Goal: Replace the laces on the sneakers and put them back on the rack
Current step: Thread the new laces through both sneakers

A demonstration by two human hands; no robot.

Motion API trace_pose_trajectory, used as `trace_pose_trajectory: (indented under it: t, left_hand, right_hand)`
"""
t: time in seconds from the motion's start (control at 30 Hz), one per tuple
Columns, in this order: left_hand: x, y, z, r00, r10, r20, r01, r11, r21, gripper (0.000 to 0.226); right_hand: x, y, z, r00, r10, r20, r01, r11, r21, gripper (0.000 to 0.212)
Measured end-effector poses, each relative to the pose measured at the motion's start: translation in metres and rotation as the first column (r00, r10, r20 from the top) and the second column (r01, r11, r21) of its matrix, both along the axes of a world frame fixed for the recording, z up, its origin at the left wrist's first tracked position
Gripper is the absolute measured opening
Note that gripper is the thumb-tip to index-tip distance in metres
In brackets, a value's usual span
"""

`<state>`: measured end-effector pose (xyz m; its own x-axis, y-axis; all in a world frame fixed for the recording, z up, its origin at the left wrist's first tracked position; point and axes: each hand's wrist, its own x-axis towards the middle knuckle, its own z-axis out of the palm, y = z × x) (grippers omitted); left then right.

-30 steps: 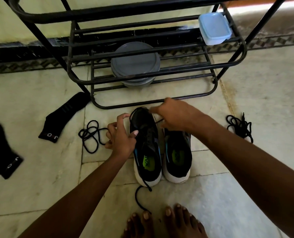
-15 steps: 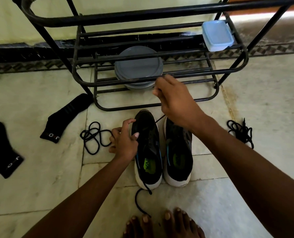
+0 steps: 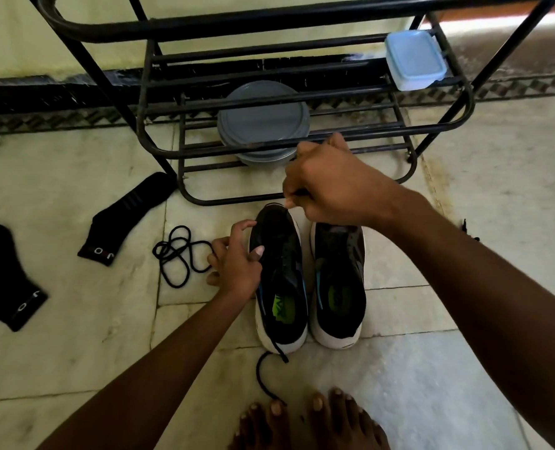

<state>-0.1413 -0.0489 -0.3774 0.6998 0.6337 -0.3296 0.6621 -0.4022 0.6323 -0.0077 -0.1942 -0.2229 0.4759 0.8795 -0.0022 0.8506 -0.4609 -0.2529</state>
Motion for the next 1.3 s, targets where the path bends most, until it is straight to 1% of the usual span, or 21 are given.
trace_pose_trajectory:
  t: [0.1,0.2,0.3,0.37,0.4,0.5,0.57,0.67,0.77,0.83,0.87,0.9,0.93,0.97,1.0,1.03,1.07,1.1,1.13,1.2,1.3]
  left_hand:
    - [0.001,0.002,-0.002,1.0,0.001,0.002,-0.001,1.0,-0.009,0.045]
    - [-0.001,0.0,0.001,0.999,-0.031,0.01,0.031,0.999,0.041,0.046]
    - [0.0,0.01,0.015,0.978,-0.174,0.119,0.165,0.983,0.082,0.069]
    - [0.004,0.024,0.029,0.906,-0.315,0.284,0.342,0.938,-0.053,0.078]
    - [0.005,0.032,0.037,0.864,-0.336,0.375,0.42,0.892,-0.167,0.069]
    - [0.003,0.047,0.057,0.795,-0.24,0.557,0.545,0.685,-0.484,0.025]
    - [-0.001,0.051,0.064,0.806,-0.154,0.571,0.524,0.635,-0.568,0.014]
    - [-0.006,0.059,0.063,0.866,0.039,0.498,0.342,0.68,-0.648,0.019]
    - [-0.014,0.065,0.05,0.928,0.225,0.296,0.041,0.729,-0.683,0.018]
    - [-0.017,0.063,0.041,0.954,0.244,0.174,-0.103,0.811,-0.577,0.017]
    - [-0.021,0.061,0.04,0.968,0.2,0.15,-0.105,0.87,-0.482,0.016]
    - [-0.024,0.061,0.041,0.981,0.101,0.165,-0.031,0.924,-0.382,0.023]
    - [-0.028,0.062,0.045,0.974,-0.062,0.22,0.128,0.946,-0.298,0.041]
    - [-0.03,0.062,0.051,0.923,-0.227,0.31,0.313,0.913,-0.262,0.065]
    - [-0.031,0.061,0.057,0.857,-0.333,0.392,0.454,0.849,-0.272,0.083]
    - [-0.031,0.057,0.065,0.819,-0.366,0.442,0.527,0.786,-0.324,0.091]
    - [-0.03,0.052,0.072,0.815,-0.347,0.464,0.537,0.753,-0.38,0.09]
    - [-0.031,0.048,0.077,0.834,-0.304,0.46,0.505,0.757,-0.415,0.078]
    - [-0.029,0.044,0.082,0.845,-0.269,0.462,0.473,0.779,-0.412,0.057]
    - [-0.033,0.046,0.087,0.843,-0.195,0.501,0.388,0.866,-0.316,0.013]
    - [-0.049,0.056,0.088,0.846,-0.095,0.524,0.264,0.929,-0.258,0.019]
  right_hand:
    - [-0.001,0.0,0.004,0.999,0.013,-0.035,-0.013,1.0,-0.017,0.01]
    - [-0.004,-0.001,-0.006,0.993,0.019,-0.113,-0.016,1.0,0.026,0.017]
    - [-0.008,0.001,-0.009,0.975,0.057,-0.216,-0.041,0.996,0.076,0.018]
    - [-0.009,0.003,-0.011,0.967,0.053,-0.25,-0.021,0.992,0.128,0.015]
    - [-0.009,0.003,-0.011,0.965,0.048,-0.259,-0.007,0.987,0.158,0.014]
    - [-0.005,0.002,-0.013,0.958,0.017,-0.286,0.039,0.981,0.19,0.01]
    - [-0.002,0.001,-0.015,0.948,0.012,-0.318,0.05,0.981,0.186,0.008]
    - [0.0,-0.002,-0.017,0.924,0.019,-0.382,0.047,0.985,0.163,0.009]
    - [0.002,-0.006,-0.02,0.905,-0.005,-0.425,0.064,0.99,0.123,0.012]
    - [0.0,-0.007,-0.022,0.897,-0.019,-0.442,0.074,0.992,0.107,0.011]
    - [-0.003,-0.005,-0.022,0.894,-0.013,-0.449,0.067,0.992,0.104,0.01]
    - [-0.006,-0.003,-0.022,0.892,0.0,-0.453,0.052,0.993,0.103,0.009]
    - [-0.012,0.001,-0.021,0.89,0.022,-0.456,0.03,0.994,0.107,0.009]
    - [-0.017,0.005,-0.02,0.888,0.048,-0.458,0.005,0.993,0.116,0.008]
    - [-0.021,0.009,-0.019,0.887,0.075,-0.456,-0.016,0.991,0.133,0.008]
    - [-0.025,0.012,-0.019,0.889,0.093,-0.449,-0.026,0.988,0.153,0.008]
    - [-0.027,0.015,-0.018,0.893,0.102,-0.439,-0.026,0.984,0.176,0.008]
    - [-0.03,0.016,-0.017,0.897,0.103,-0.43,-0.015,0.979,0.202,0.008]
    - [-0.03,0.017,-0.017,0.9,0.095,-0.426,0.004,0.974,0.225,0.009]
    - [-0.029,0.017,-0.016,0.89,0.089,-0.447,0.025,0.97,0.243,0.009]
    - [-0.03,0.017,-0.016,0.885,0.096,-0.456,0.004,0.977,0.214,0.013]
